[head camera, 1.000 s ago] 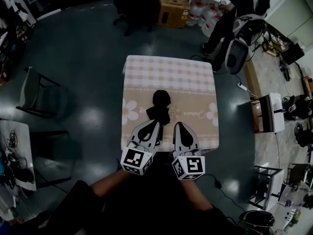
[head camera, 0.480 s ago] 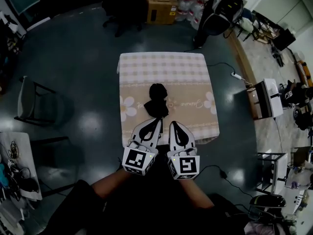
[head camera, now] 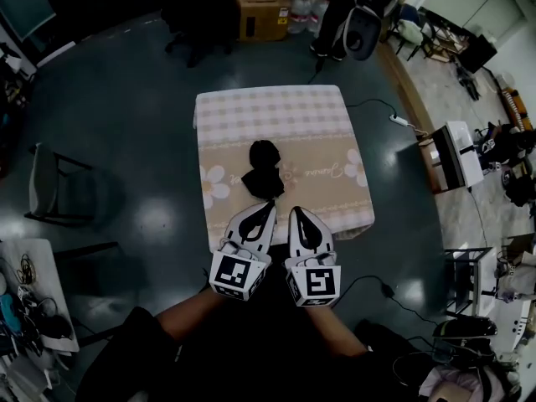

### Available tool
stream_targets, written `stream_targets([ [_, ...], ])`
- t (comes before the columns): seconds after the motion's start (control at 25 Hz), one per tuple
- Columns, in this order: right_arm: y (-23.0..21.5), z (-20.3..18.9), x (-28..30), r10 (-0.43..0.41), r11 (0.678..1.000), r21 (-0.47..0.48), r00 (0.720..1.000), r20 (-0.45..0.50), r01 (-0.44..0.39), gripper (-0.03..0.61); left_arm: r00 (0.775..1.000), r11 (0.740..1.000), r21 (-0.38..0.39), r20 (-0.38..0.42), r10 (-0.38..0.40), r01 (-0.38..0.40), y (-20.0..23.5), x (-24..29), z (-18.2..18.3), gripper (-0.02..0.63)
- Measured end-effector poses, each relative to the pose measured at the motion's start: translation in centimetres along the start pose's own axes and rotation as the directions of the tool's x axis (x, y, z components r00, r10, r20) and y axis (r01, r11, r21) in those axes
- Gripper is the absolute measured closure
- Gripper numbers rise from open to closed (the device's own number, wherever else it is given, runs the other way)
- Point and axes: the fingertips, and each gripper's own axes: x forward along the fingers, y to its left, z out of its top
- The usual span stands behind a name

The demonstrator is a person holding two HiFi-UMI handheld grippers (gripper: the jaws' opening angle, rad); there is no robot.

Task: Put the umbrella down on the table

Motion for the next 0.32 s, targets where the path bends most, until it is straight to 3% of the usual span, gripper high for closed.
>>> stream_targets([
  [0.32,-0.8,-0.4,0.2,0.004,1.0,0.006,1.0,0.002,-0.004,0.563,1.0,1.0,-0.005,-0.016,-0.003,0.003,-0.1,1.1,-0.6,0.597],
])
